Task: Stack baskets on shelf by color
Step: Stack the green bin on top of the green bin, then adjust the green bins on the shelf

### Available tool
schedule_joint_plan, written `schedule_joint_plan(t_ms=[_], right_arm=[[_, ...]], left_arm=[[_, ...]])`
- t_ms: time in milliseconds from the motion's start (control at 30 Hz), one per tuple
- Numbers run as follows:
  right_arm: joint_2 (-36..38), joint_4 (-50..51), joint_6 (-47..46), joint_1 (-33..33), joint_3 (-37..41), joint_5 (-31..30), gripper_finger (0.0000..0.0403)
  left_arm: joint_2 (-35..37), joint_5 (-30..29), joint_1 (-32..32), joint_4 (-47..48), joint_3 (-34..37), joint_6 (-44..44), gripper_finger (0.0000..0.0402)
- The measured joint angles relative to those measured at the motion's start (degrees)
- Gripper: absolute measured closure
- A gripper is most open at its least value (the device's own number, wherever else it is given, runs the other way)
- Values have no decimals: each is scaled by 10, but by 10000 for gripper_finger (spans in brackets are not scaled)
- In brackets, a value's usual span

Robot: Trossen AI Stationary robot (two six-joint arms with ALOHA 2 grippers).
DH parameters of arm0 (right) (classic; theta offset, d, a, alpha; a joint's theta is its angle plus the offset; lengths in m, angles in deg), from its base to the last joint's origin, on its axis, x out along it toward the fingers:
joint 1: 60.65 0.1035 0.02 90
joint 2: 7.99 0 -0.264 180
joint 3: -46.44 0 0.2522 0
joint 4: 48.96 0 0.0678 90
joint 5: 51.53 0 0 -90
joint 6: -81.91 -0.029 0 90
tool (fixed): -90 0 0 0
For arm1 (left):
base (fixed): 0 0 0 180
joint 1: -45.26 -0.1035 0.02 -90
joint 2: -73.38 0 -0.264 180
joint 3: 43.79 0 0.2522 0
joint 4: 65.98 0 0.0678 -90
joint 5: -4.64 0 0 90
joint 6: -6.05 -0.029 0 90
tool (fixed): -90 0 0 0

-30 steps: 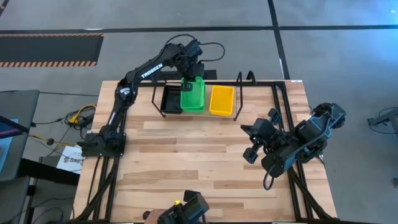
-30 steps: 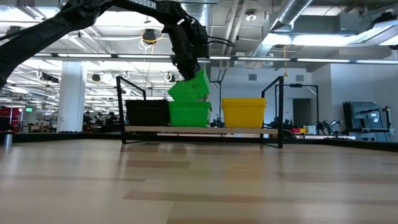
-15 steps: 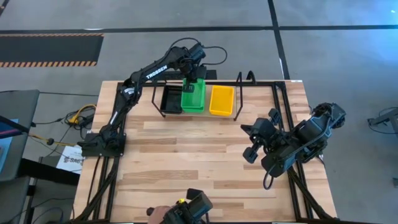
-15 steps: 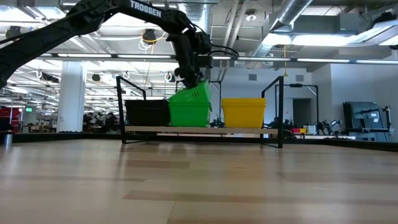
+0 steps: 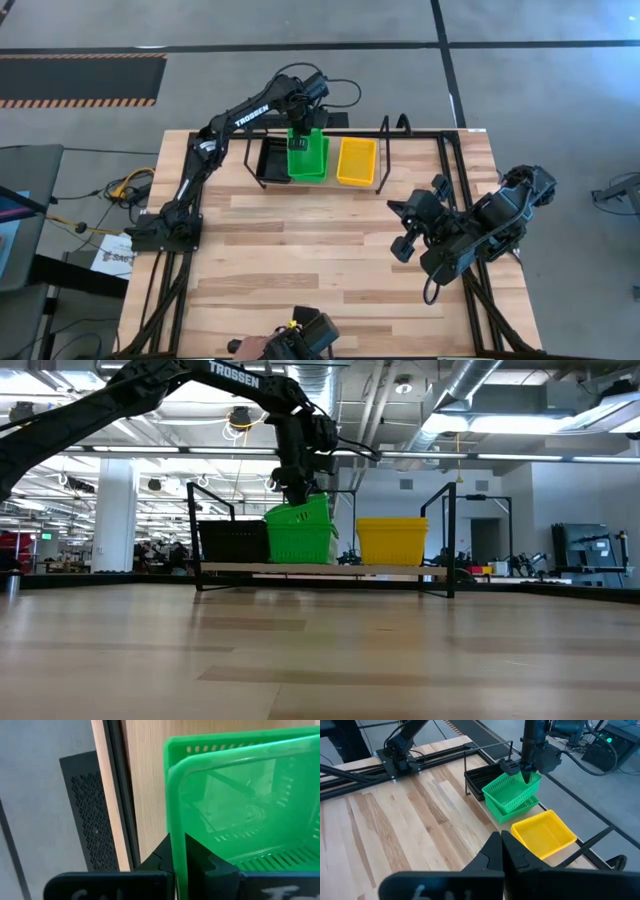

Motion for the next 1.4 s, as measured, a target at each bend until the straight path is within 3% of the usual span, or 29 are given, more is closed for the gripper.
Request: schedule_joint_plan(t_ms=[367, 800, 1067, 1200, 1400], right_arm=[[0, 0, 0, 0, 0, 0, 402], [0, 0, 0, 0, 0, 0, 402], [0, 0, 0, 1, 0, 0, 402], [0, 0, 3, 1, 0, 0, 402], [0, 0, 17, 1, 0, 1, 402]], left_arm=[[0, 32, 13, 4, 0, -23, 401], [0, 28, 21, -33, 0, -4, 400], [1, 25, 21, -42, 0, 41, 340], [1, -24, 22, -36, 0, 80, 309], [1, -39, 29, -32, 0, 87, 295]])
